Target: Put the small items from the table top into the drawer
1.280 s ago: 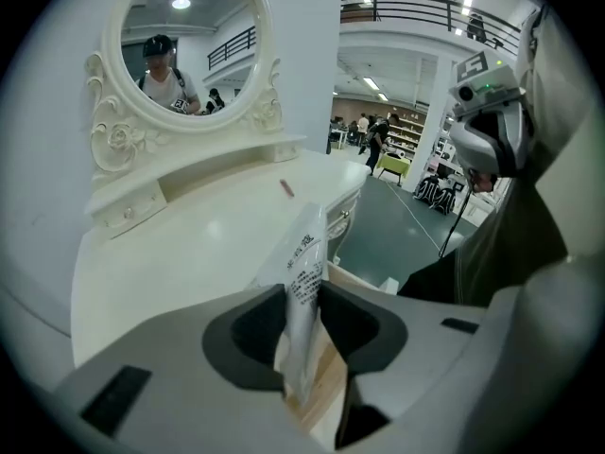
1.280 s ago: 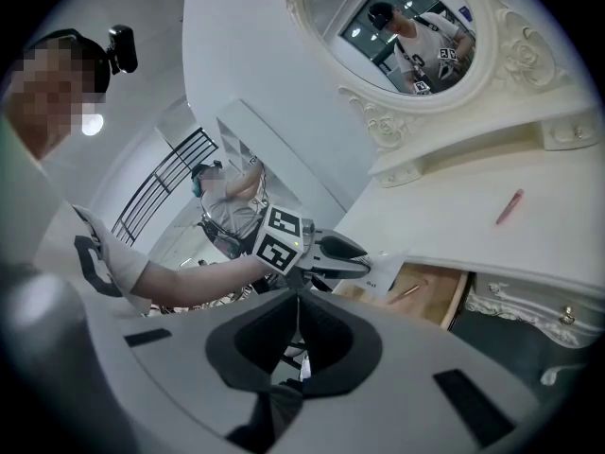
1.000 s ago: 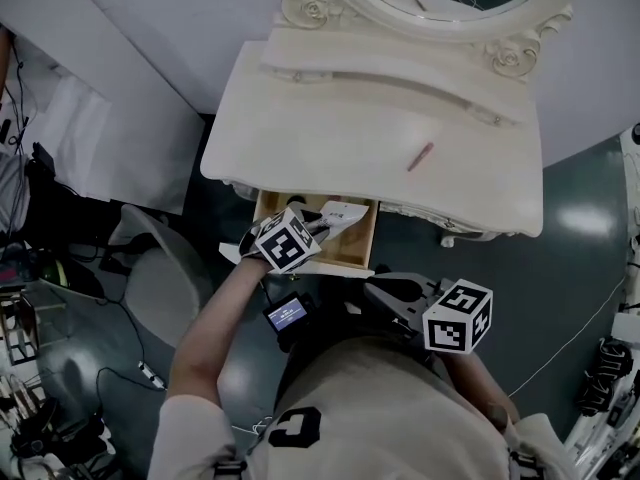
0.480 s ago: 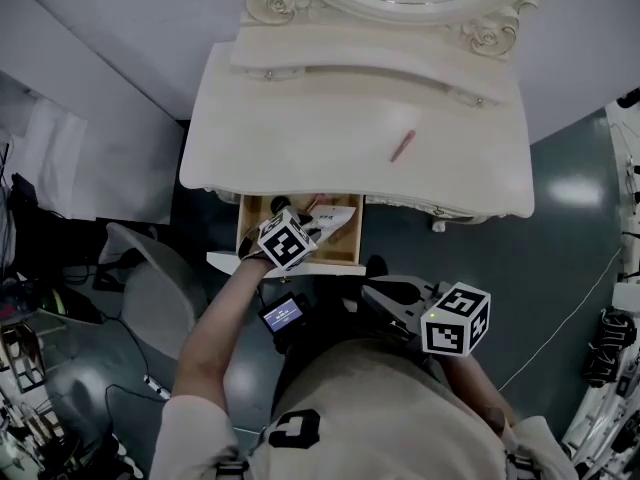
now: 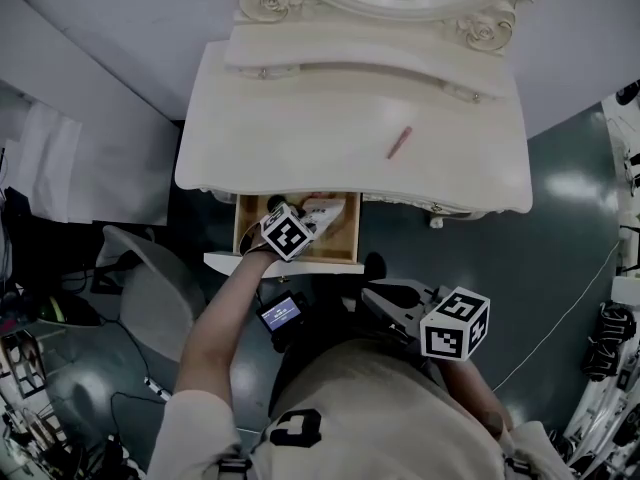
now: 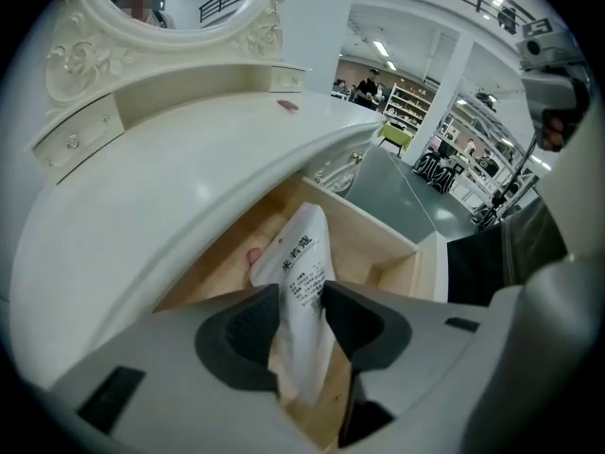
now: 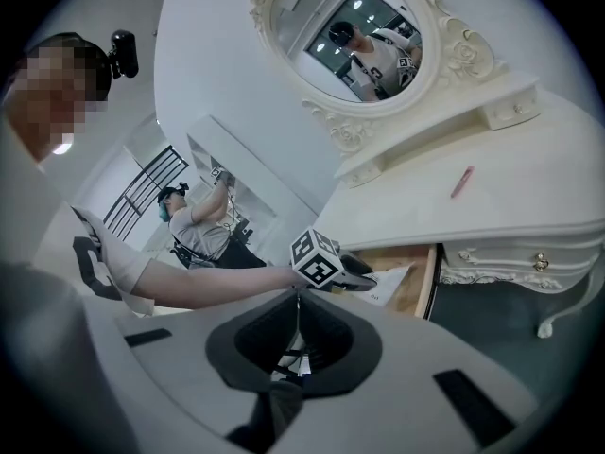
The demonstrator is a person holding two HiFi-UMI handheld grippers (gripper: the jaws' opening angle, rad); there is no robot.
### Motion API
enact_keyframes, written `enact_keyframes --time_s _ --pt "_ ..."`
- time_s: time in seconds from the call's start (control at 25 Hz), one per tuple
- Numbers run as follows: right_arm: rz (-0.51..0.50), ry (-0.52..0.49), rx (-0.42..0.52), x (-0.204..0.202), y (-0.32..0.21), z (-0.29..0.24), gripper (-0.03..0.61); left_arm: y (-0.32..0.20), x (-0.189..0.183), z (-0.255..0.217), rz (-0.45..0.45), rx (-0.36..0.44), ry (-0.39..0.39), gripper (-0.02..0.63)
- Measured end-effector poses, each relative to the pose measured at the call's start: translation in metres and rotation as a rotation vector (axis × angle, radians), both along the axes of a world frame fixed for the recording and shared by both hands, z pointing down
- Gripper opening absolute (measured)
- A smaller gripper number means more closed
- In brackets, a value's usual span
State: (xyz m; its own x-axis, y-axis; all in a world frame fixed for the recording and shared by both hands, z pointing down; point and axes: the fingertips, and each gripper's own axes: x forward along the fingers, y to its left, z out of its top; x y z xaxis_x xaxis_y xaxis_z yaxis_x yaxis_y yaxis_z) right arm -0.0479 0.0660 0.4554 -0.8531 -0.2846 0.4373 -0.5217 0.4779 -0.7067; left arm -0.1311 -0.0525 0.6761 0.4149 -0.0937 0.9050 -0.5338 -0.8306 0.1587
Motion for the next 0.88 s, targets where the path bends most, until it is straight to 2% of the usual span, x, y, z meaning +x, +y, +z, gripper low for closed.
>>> enact_keyframes --time_s 0.16,0.68,0.88 --pt "0.003 0.002 -0.004 0.002 0.0 0.001 0.029 -0.004 0.003 0.009 -0.012 -0.002 -0.015 0.216" --pt "0.04 0.019 -0.016 0.009 0.005 0.005 0.029 -0.017 0.004 0.033 -0.029 -0.023 -0.039 0.233" --pt "0.05 0.028 -0.014 0.011 0.006 0.005 0.029 -0.019 0.0 0.035 -0.059 -0.019 -0.04 0.264"
